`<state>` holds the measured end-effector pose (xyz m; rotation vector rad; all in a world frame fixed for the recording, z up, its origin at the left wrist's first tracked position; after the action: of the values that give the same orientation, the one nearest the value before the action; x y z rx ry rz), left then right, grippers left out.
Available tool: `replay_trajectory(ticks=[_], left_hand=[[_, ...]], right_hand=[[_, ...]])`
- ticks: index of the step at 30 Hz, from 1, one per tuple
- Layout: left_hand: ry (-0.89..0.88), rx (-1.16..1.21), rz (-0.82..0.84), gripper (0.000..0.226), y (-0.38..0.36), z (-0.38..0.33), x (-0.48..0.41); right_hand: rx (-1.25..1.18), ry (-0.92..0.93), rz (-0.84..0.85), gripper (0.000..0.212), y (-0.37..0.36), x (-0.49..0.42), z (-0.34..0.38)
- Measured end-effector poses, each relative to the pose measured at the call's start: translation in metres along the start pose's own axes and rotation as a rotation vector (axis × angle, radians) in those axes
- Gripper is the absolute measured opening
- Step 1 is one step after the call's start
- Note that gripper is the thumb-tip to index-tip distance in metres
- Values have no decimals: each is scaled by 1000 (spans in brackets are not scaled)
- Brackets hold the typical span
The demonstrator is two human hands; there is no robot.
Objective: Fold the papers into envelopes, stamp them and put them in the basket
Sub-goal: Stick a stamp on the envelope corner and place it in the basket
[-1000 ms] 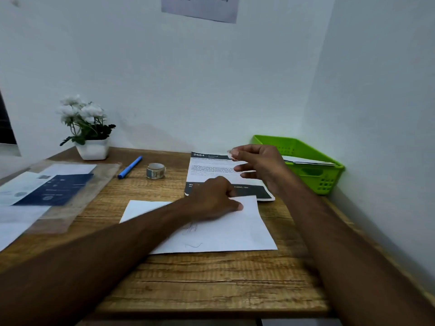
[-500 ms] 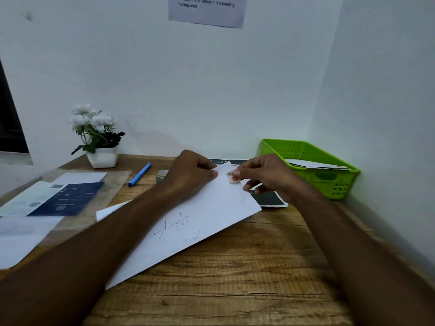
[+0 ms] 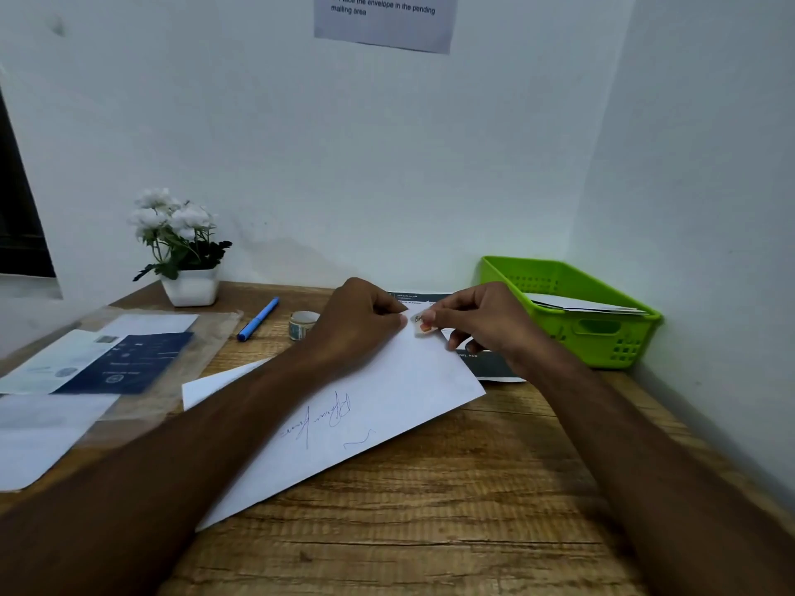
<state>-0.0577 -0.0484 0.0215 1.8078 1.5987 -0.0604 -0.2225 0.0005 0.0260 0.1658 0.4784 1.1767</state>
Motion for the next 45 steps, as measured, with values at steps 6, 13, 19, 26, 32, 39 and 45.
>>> replay_trajectory(ticks=[6,13,19,26,32,39,45], left_hand=[[-26,-8,8,13,-1,-1,1],[-70,-8,13,7,-2,-1,2],[-145,-47,-16,9,-4,2,-2],[-144,-61,-31,12,-6,4,-2],[-151,-38,-42,11,-6,4,-2],[-159,-40,-63,8,-5,4,-2],[-165,-32,-60,9,-6,5,-2]], right_hand=[[13,-3,-25,14,-2,0,0],[4,-2,-50,6,-2,1,0],[15,27,-66,3,-5,1,0],[28,42,-61,4,-5,0,-1],[26,50,-55,8,-5,2,0],[35,42,-66,4,-5,1,0],[36,41,-75,3,-5,3,1]])
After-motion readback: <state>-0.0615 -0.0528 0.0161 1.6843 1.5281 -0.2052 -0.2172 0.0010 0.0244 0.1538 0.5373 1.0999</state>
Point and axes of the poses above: each hand's wrist, its own x-axis away from the middle knuckle, its own y-axis out of the back of the hand, z = x × y, the point moved 4 cm from there along -x, towards the middle knuckle, and after that the axes turned 7 degrees about -z, right-handed, at the moved point
